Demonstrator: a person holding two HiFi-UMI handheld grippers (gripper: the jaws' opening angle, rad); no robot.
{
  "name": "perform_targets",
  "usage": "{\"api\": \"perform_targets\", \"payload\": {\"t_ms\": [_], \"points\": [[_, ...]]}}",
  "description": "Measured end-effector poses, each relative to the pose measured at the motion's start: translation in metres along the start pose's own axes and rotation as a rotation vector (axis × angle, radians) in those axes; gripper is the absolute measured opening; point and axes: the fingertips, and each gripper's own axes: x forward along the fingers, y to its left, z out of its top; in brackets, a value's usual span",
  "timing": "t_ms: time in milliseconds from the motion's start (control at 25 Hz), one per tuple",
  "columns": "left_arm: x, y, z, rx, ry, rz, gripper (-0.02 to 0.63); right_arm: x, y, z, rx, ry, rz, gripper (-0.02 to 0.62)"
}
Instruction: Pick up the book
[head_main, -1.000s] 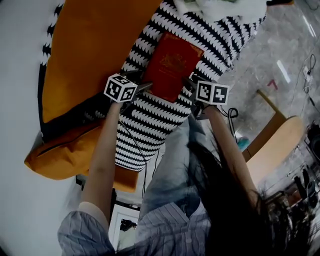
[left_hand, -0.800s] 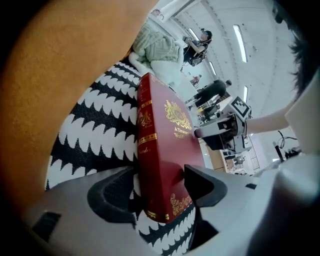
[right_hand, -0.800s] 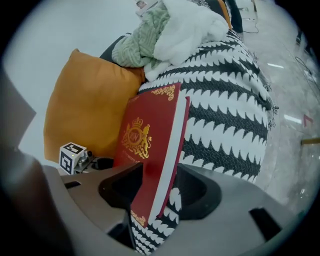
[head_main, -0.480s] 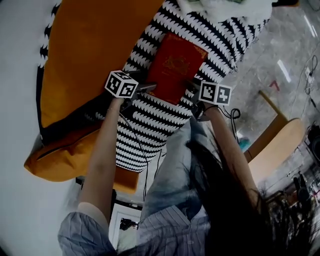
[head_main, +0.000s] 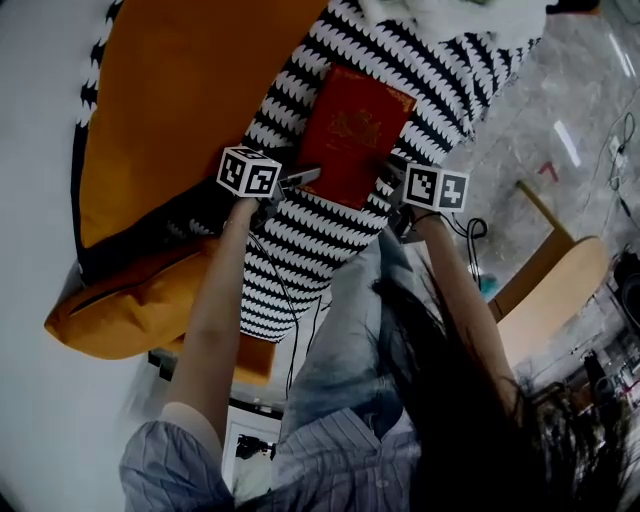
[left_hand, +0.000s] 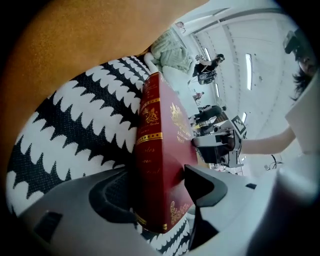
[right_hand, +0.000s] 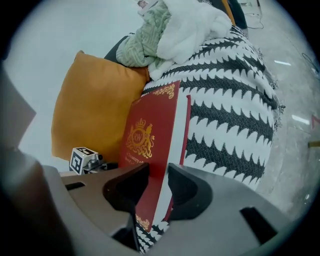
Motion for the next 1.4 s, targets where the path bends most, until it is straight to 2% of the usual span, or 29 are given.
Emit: {"api": "perform_targets", "payload": {"t_ms": [280, 400, 440, 600, 680, 1120, 1400], "points": [[0.013, 0.018, -0.032, 0.038, -0.054, 0.001, 0.308, 0.018, -0.014, -0.029, -0.059, -0.043, -0.034, 0.127], [0.060, 0.055, 0.013, 0.138, -0.173, -0.036, 0.308, 0.040, -0.052, 0.023, -0.175, -0.146, -0.080, 0.127], [0.072, 0.069, 0.019, 0.164, -0.183, -0.052, 0.308, 0.051, -0.064, 0.029, -0.185, -0.174, -0.096, 0.127], [0.116, 0.120, 0.041, 0.276, -0.133, -0.133, 0.308, 0.089, -0.104, 0.042, -0.142, -0.290, -0.179, 0.127], [0.124, 0.131, 0.047, 0.294, -0.137, -0.141, 0.308, 0.098, -0.111, 0.048, -0.144, -0.306, -0.198, 0.126], [0.076, 0.077, 0.016, 0.292, -0.232, -0.148, 0.308, 0.050, -0.063, 0.017, -0.256, -0.321, -0.198, 0.126], [0.031, 0.030, 0.005, 0.305, -0.288, -0.143, 0.308, 0.006, -0.011, 0.001, -0.310, -0.352, -0.198, 0.126]]}}
